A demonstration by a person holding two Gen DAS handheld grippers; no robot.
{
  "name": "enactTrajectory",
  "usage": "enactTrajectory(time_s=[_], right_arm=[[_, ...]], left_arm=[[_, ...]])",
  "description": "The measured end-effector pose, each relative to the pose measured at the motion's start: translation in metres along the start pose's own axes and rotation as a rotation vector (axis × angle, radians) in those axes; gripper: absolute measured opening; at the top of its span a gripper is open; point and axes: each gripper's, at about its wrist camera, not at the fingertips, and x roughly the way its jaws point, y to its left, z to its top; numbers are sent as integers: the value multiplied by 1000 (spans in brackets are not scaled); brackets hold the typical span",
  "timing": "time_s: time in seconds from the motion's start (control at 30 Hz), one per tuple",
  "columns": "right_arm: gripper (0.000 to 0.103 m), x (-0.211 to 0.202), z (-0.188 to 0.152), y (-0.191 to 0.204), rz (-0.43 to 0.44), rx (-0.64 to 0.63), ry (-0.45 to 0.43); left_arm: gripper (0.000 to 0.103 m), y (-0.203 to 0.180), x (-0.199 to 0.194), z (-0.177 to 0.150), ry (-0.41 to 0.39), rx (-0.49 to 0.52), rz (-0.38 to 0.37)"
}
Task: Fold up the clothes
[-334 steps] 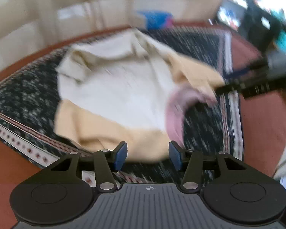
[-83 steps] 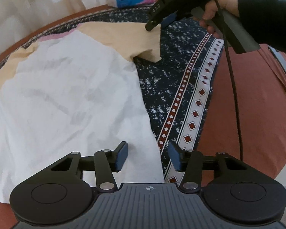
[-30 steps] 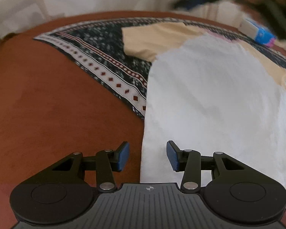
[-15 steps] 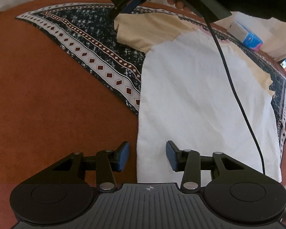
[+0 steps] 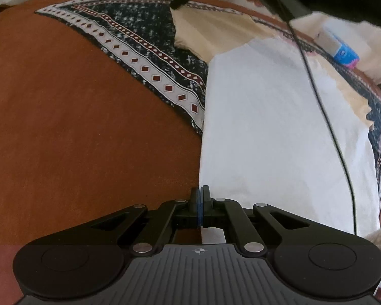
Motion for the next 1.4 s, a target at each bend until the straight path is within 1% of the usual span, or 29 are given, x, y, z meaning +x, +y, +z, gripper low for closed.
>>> enactTrajectory(time_s=[0.07,0.1,0.13,0.17,0.2,0.23,0.27,0.33,0.37,0.47,0.57,0.6,0.73,0.8,0.93,1.0,1.13,1.27,1.3,1.37,1.4], right_arm=[[6,3,-3,-3,4,31,-20],[7,1,-3,-5,11,47,-35],[12,-2,-2,-6,18,62,-51],[20,-10,-1,-7,11,66,-77],[24,-20,1,-9,12,63,-107],[27,-29,4,-10,12,41,-117],[27,-39,7,-12,13,18,-127],[27,-52,8,-12,-6,-42,-117],[29,-57,8,-13,-10,-69,-107],[33,-48,-1,-11,-3,-67,-64],[33,-36,-9,-5,16,-61,-26],[34,-31,-11,-1,21,-62,-19],[41,-20,-9,11,16,-75,-9],[41,-15,-5,14,20,-78,-8],[41,-6,-1,19,19,-99,14],[41,-4,0,20,24,-99,18],[41,-1,-3,17,18,-100,29],[41,-3,-4,15,24,-97,20],[41,-2,-4,14,24,-96,19],[40,-1,-4,13,22,-94,18],[40,-1,-4,13,20,-91,22]], left_arm=[[0,-1,0,1,-1,6,2],[8,2,-2,1,-3,-6,-1],[26,4,-5,2,-5,-21,-3],[29,8,-8,2,-9,-35,1],[31,11,-13,3,-23,-48,10],[36,14,-16,4,-32,-52,7],[40,16,-20,5,-36,-51,-2],[51,14,-23,7,-51,-35,-15],[52,11,-22,9,-53,-21,-21],[53,1,-16,10,-45,1,-42],[55,-3,-11,10,-40,8,-47],[55,-3,-10,9,-35,8,-48],[55,3,-4,6,-23,-19,-45],[55,5,-3,6,-20,-32,-47],[55,4,-7,6,-20,-34,-84],[55,2,-5,7,-14,-20,-88],[55,1,0,6,-9,-30,-89],[55,1,-1,6,-5,-28,-94],[54,1,0,6,-4,-28,-94],[49,1,0,7,-2,-33,-92],[35,2,0,7,0,-36,-90]])
